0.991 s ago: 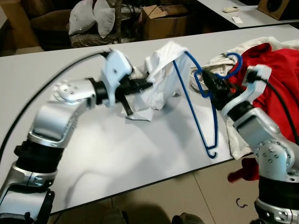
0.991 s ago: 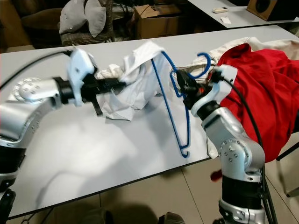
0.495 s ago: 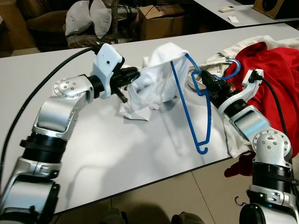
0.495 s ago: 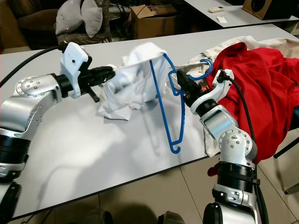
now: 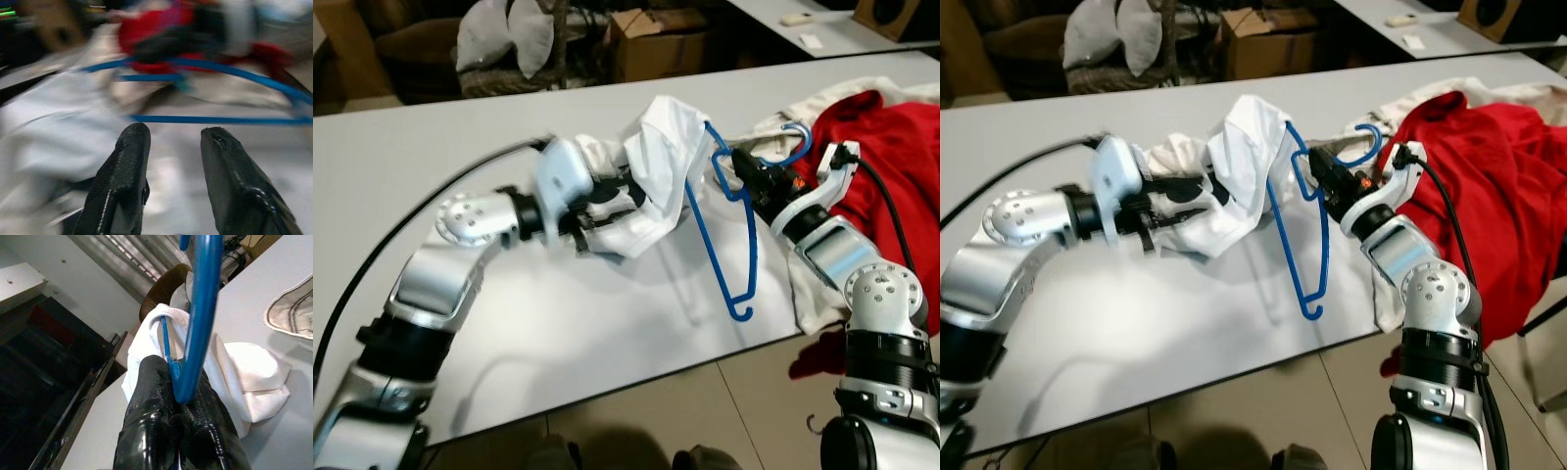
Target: Hang hanger
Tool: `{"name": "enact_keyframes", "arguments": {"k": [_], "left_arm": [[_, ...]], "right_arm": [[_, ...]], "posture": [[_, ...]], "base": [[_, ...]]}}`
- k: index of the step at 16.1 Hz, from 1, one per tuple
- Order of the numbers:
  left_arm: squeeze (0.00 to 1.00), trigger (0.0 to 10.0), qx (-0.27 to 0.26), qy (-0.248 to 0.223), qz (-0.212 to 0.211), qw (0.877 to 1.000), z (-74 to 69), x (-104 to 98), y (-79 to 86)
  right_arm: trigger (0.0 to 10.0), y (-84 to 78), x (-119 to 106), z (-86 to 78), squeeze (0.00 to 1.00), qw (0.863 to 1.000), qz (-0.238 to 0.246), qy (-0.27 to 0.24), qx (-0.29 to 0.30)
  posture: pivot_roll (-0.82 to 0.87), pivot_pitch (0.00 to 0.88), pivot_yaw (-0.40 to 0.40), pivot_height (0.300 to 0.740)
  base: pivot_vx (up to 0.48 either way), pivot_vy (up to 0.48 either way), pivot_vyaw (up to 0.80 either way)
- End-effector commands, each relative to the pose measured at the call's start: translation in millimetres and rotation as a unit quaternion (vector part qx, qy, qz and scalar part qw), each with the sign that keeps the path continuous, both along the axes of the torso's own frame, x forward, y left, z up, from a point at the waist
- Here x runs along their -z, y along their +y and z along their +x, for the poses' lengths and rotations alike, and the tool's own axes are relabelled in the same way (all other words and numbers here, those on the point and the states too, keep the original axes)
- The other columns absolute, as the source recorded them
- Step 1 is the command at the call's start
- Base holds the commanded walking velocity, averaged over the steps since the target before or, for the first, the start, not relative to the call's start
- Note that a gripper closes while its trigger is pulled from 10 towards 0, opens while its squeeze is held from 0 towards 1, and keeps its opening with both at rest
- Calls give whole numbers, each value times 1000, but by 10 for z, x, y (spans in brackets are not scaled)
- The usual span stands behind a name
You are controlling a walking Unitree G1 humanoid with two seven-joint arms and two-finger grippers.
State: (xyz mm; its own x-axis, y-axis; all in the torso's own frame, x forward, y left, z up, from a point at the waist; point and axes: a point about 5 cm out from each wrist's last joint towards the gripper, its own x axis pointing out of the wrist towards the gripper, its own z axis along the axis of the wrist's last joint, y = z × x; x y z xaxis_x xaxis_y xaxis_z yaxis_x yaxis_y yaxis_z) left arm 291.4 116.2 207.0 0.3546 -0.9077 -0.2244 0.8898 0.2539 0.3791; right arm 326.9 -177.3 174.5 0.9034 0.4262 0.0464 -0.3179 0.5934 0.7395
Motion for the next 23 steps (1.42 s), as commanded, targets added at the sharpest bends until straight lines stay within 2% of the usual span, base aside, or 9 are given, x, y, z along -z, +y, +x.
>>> {"name": "enact_keyframes", "arguments": {"k": [1, 4, 6, 10, 13, 16, 17, 20, 23], "left_arm": [[0, 10000, 30, 10, 29, 999, -70, 83, -60], [0, 10000, 37, 6, 123, 992, -74, 466, -128], [0, 10000, -44, -37, 167, 984, 88, 724, -107], [0, 10000, -117, -44, 184, 975, 156, 1012, -78], [0, 10000, -165, -110, 181, 963, 267, 1027, -61], [0, 10000, -178, -167, 128, 961, 275, 967, -66], [1000, 10000, -140, -161, 72, 974, 163, 943, -71], [1000, 10000, -100, -222, 31, 969, -25, 932, 22], [918, 10000, -131, -249, 103, 954, 77, 1091, 54]], "right_arm": [[10000, -25, -52, 21, 0, 1000, 2, -6, -1], [10000, -36, -60, 25, 0, 1000, 8, -6, -2], [10000, -32, -66, 21, 0, 1000, 10, -7, -2], [10000, -39, -67, 2, 0, 1000, 15, -8, 2], [10000, -35, -67, -4, 0, 1000, 17, -9, 3], [10000, -32, -71, -8, 0, 1000, 19, -12, 3], [10000, -37, -73, -9, 0, 1000, 18, -12, 4], [10000, -50, -75, -15, 0, 1000, 19, -14, 5], [10000, -23, -79, -7, 0, 1000, 20, -14, 2]], "posture": [[-106, 0, -18, 740], [-107, 0, -19, 740], [-114, 0, -15, 740], [-117, 0, -11, 740], [-119, 0, -9, 740], [-124, 0, -4, 740], [-126, 0, -1, 740], [-128, 0, 1, 740], [-121, 0, -5, 740]], "base": [[0, 0, 0], [0, 0, 0], [0, 0, 0], [0, 0, 0], [0, 0, 0], [0, 0, 0], [0, 0, 0], [0, 0, 0], [0, 0, 0]]}}
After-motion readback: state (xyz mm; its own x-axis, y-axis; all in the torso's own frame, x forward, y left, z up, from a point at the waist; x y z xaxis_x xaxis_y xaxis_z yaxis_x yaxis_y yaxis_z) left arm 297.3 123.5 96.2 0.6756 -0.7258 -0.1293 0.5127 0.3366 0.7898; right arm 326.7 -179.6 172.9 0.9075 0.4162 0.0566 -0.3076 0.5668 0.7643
